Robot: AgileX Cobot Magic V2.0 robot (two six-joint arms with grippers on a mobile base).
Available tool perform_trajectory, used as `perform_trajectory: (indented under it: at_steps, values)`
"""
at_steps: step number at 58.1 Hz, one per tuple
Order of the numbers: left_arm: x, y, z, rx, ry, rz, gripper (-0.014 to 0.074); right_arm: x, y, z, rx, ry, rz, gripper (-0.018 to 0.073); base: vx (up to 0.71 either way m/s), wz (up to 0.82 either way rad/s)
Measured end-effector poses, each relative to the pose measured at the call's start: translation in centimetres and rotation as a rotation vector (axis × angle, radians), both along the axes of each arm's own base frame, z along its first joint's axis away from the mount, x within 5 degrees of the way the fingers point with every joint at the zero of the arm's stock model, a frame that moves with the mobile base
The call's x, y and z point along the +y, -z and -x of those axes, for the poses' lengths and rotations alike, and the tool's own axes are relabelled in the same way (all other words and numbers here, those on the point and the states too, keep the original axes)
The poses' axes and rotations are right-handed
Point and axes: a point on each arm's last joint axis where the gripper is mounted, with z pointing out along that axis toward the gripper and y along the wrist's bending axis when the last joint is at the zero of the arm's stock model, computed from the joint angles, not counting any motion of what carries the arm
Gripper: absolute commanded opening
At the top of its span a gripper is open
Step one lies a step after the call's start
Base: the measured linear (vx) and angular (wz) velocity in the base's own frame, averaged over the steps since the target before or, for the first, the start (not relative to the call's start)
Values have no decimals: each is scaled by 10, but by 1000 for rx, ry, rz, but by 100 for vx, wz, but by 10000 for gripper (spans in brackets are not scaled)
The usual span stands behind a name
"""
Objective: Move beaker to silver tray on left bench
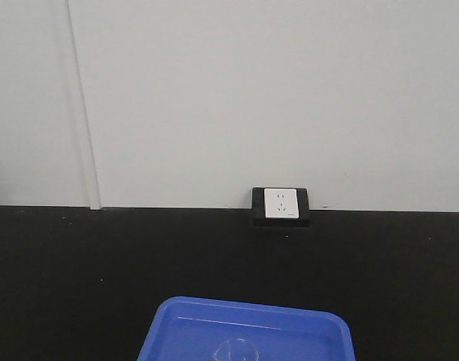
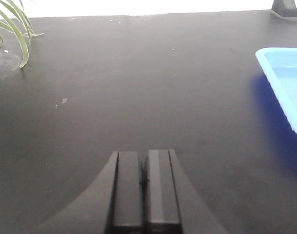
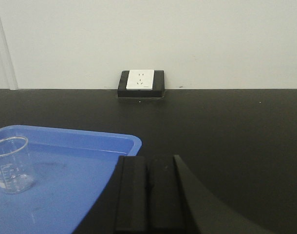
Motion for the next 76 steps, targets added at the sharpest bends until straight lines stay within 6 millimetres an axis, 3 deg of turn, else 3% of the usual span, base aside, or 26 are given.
perform_trajectory:
  at_steps: [26,38,46,55,59,65,70,76]
  values:
    - [0,0,0,0,0,0,1,0,0,0,-3,0,1,-10,0,0]
    - [0,0,0,0,0,0,1,2,-15,1,-170,-28,-16,-10,0,0]
    - [0,0,0,0,0,0,1,2,-52,6,-292,-33,-32,-10,0,0]
    - [0,0,0,0,0,0,1,3,-125,1,-358,-28,-7,-10,0,0]
    - [0,0,0,0,0,0,1,6,-153,-16,-340,-24,31,-10,0,0]
    - [0,0,0,0,0,0,1,11,-177,-51,-274,-25,70,-10,0,0]
    - [0,0,0,0,0,0,1,14,-187,-75,-231,-26,82,-10,0,0]
    - [0,0,0,0,0,0,1,19,-186,-102,-163,-30,93,-10,0,0]
